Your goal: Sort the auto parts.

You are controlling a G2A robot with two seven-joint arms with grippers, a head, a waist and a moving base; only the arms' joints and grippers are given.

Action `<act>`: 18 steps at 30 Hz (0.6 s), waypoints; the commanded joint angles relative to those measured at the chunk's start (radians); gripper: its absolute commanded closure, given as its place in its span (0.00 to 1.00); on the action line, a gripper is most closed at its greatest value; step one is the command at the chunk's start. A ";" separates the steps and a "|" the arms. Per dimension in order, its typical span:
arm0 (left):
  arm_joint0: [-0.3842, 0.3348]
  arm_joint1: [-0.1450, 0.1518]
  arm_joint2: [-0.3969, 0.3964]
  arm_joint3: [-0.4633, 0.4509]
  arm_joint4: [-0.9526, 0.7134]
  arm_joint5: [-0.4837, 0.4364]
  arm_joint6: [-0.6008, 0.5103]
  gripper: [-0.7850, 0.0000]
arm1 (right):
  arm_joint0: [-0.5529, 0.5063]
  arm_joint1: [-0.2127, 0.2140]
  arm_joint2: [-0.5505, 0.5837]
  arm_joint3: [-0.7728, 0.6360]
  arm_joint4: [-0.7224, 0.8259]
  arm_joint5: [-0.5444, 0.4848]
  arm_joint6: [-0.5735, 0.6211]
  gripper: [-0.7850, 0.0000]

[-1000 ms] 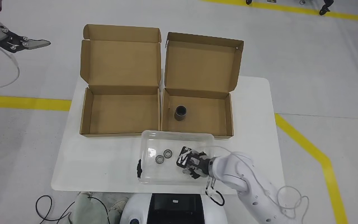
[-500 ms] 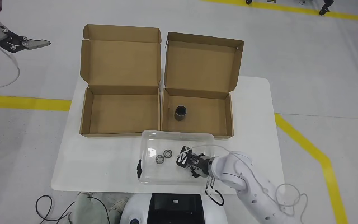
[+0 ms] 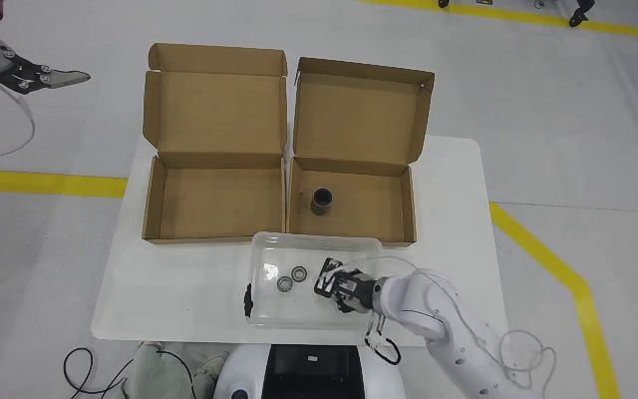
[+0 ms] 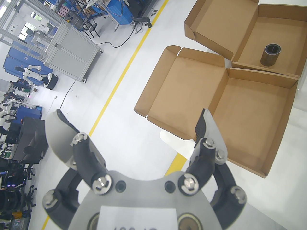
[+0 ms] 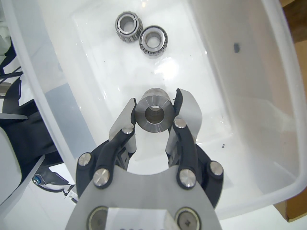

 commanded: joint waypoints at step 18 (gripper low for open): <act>0.000 0.000 0.000 0.000 0.000 0.000 0.000 0.00 | 0.071 0.004 0.063 -0.067 0.043 -0.141 -0.538 1.00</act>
